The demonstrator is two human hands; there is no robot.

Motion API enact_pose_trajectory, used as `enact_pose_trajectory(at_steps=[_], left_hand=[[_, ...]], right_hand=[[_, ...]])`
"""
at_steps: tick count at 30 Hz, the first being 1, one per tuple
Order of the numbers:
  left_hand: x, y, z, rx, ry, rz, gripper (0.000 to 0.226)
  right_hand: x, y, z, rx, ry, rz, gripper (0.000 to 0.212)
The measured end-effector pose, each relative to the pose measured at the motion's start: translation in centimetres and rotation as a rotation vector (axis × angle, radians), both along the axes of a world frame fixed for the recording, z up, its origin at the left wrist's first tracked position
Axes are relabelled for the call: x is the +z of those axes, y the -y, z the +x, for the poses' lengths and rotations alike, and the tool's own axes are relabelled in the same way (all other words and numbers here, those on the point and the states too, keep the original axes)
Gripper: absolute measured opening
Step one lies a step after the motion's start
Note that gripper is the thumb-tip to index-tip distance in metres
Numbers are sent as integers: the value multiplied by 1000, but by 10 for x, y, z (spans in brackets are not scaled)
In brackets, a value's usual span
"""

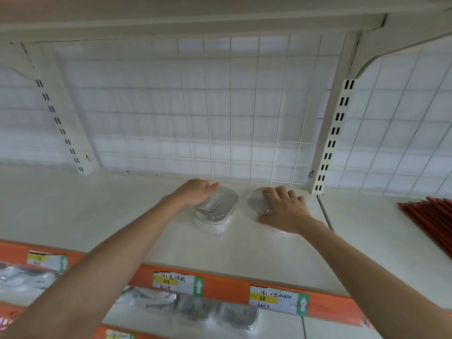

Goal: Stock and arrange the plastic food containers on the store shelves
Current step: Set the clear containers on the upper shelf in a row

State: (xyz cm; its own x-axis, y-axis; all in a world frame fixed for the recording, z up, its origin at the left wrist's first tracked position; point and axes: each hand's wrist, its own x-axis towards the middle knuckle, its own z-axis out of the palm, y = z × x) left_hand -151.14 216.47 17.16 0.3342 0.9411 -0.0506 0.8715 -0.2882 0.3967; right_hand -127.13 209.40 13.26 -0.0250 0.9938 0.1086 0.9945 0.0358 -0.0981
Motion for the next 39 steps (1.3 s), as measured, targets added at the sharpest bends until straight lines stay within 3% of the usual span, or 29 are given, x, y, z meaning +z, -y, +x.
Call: enact_pose_trajectory(at_steps=[2, 4, 6, 15, 20, 25, 31, 39], left_hand=[[-1, 6, 6, 25, -51, -140, 62], [-4, 14, 13, 38, -205, -224, 102], [-6, 18, 20, 62, -246, -229, 118], [-8, 34, 20, 80, -192, -183, 110], [-16, 54, 13, 66, -132, 6, 104], [-19, 80, 9, 40, -229, 284, 107], [-2, 106, -30, -58, -356, 408, 106], [4, 161, -91, -44, -235, 560, 93]], right_hand=[[3, 0, -2, -1, -16, -40, 74], [6, 0, -4, -8, -26, -69, 75], [9, 0, -5, -23, -38, -88, 78], [8, 10, -13, -86, -32, -87, 86], [0, 28, -20, -112, -4, 59, 81], [-5, 49, -29, -127, -32, 149, 74], [5, 74, -44, -67, -54, 58, 83], [20, 121, -100, 58, -16, 238, 84]])
